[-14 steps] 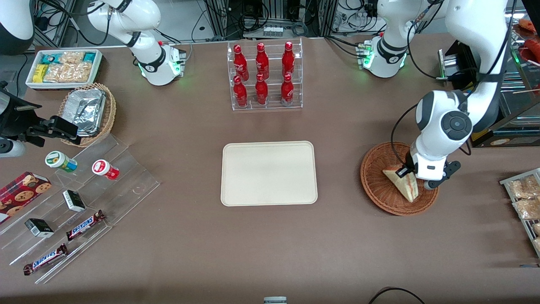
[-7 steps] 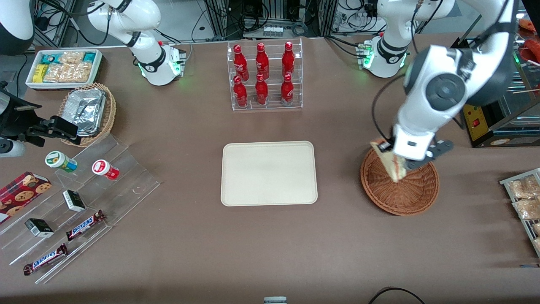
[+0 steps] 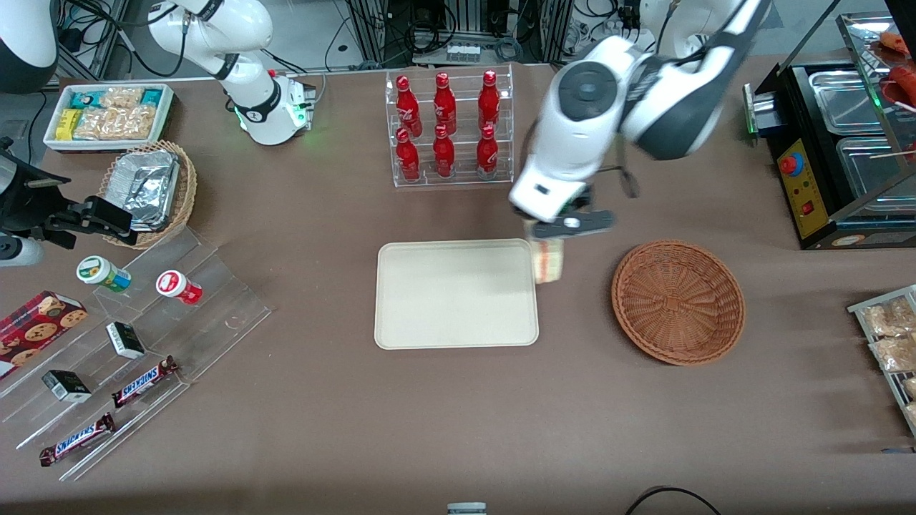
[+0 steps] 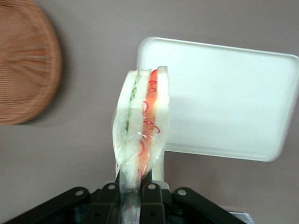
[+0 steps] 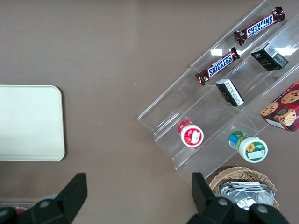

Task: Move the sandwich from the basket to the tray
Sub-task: 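Carry the sandwich over the cream tray and lower it onto it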

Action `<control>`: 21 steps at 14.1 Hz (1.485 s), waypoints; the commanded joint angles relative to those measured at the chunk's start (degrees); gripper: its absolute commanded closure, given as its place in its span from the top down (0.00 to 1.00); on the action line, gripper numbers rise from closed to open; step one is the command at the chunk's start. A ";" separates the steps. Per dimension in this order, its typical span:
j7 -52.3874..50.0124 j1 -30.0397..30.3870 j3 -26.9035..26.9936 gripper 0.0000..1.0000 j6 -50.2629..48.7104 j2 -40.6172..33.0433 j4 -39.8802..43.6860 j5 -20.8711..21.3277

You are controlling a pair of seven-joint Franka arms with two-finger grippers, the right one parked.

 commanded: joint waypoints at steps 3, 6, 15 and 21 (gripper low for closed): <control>-9.89 -8.02 0.38 0.00 3.35 17.56 13.23 6.94; -17.64 -11.46 0.38 0.00 3.61 25.75 17.82 17.05; -18.98 -14.36 0.55 0.00 11.08 32.80 18.88 21.47; -18.63 -15.86 0.55 0.06 12.40 35.18 18.88 25.16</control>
